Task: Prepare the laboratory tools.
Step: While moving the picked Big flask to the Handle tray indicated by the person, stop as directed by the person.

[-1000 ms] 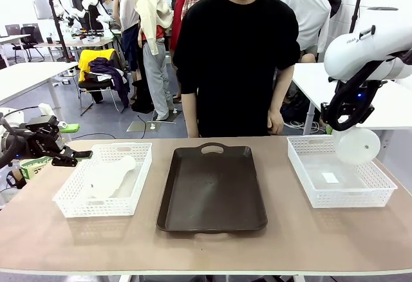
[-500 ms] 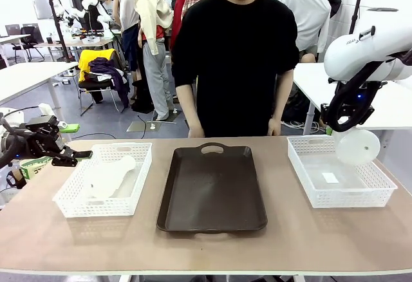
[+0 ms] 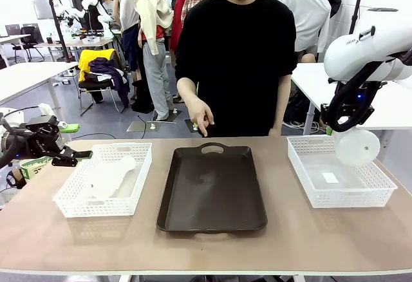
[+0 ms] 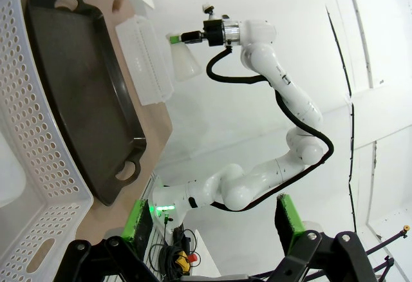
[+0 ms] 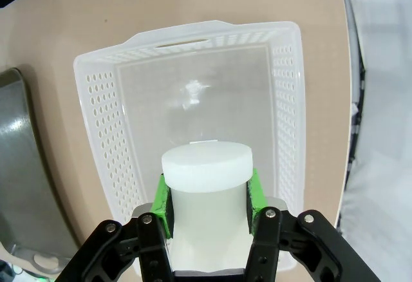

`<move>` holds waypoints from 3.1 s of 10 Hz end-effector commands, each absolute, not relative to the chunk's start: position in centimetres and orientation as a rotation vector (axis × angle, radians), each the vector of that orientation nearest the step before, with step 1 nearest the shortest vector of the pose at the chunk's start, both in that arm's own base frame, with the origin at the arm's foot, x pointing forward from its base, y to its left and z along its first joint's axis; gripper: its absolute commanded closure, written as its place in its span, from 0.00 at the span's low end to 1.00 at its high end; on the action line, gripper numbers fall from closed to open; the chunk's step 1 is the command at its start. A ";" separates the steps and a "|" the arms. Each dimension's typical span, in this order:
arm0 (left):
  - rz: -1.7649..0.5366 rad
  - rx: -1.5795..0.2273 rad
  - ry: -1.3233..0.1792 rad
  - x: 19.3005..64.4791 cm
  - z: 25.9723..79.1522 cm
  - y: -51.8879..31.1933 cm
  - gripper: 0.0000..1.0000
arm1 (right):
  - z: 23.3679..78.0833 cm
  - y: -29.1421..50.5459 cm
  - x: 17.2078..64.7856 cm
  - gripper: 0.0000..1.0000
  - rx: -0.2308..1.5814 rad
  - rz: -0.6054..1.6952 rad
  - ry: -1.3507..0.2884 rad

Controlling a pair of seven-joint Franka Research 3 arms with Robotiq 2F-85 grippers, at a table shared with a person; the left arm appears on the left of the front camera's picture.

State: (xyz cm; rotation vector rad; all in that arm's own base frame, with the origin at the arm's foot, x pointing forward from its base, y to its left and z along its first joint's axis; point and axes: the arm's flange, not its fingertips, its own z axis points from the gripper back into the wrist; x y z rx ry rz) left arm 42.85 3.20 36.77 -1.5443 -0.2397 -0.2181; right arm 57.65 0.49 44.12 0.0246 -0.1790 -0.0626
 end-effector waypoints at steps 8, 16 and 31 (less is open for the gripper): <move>-0.221 -1.561 -0.257 42.9 37.1 3.2 0.00 | 44.2 0.6 57.7 1.00 0.023 -0.060 -0.181; -0.221 -1.561 -0.257 42.9 37.1 3.2 0.00 | 50.3 19.5 55.5 1.00 0.173 0.456 -0.192; -0.221 -1.561 -0.257 42.9 37.1 3.2 0.00 | 39.5 34.2 54.2 1.00 0.252 0.674 -0.214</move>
